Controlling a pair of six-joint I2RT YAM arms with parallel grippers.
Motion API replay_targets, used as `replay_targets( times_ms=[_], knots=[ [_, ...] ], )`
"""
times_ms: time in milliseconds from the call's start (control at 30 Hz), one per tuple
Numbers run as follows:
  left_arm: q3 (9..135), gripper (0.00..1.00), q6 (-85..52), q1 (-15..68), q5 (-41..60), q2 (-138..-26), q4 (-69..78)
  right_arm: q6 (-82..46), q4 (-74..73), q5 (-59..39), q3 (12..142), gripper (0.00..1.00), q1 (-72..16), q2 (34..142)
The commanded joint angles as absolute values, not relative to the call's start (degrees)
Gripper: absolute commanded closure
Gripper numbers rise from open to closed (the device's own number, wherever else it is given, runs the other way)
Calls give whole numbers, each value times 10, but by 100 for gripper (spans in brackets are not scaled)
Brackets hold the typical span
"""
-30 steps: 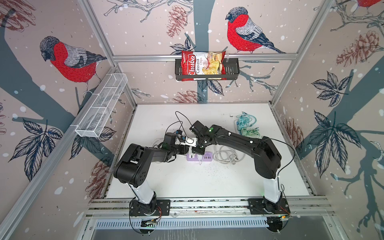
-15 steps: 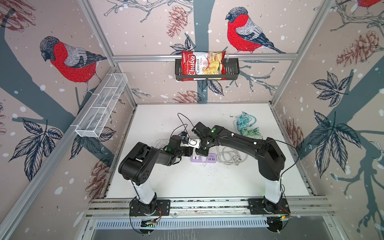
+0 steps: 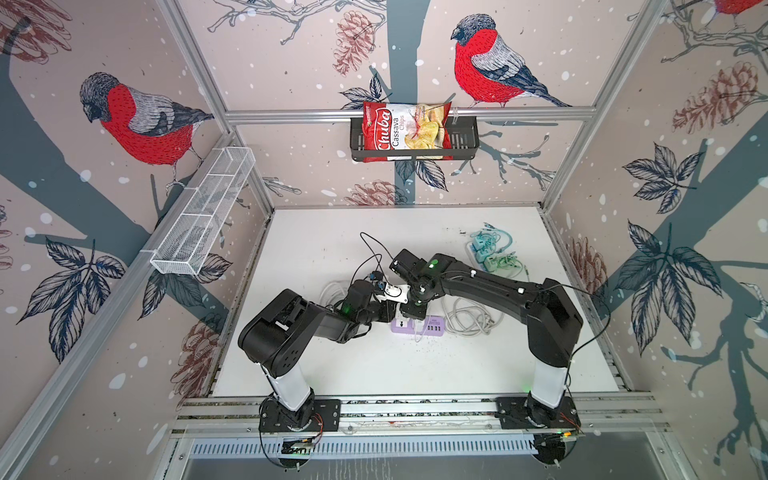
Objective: Insert the plug
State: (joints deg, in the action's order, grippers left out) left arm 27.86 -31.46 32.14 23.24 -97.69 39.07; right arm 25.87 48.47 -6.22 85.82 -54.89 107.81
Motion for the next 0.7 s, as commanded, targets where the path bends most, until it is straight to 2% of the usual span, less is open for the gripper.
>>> replay_targets(
  times_ms=[0, 300, 533, 667],
  knots=[
    [279, 72, -307, 321, 241, -964, 337, 232, 483, 8, 847, 93, -561, 1084],
    [296, 64, -293, 292, 209, -916, 276, 221, 481, 25, 844, 94, -584, 1076],
    [295, 59, -292, 282, 177, -894, 234, 225, 471, 9, 841, 93, -570, 1080],
    [283, 49, -297, 266, 129, -852, 195, 226, 460, -4, 832, 93, -565, 1070]
  ],
)
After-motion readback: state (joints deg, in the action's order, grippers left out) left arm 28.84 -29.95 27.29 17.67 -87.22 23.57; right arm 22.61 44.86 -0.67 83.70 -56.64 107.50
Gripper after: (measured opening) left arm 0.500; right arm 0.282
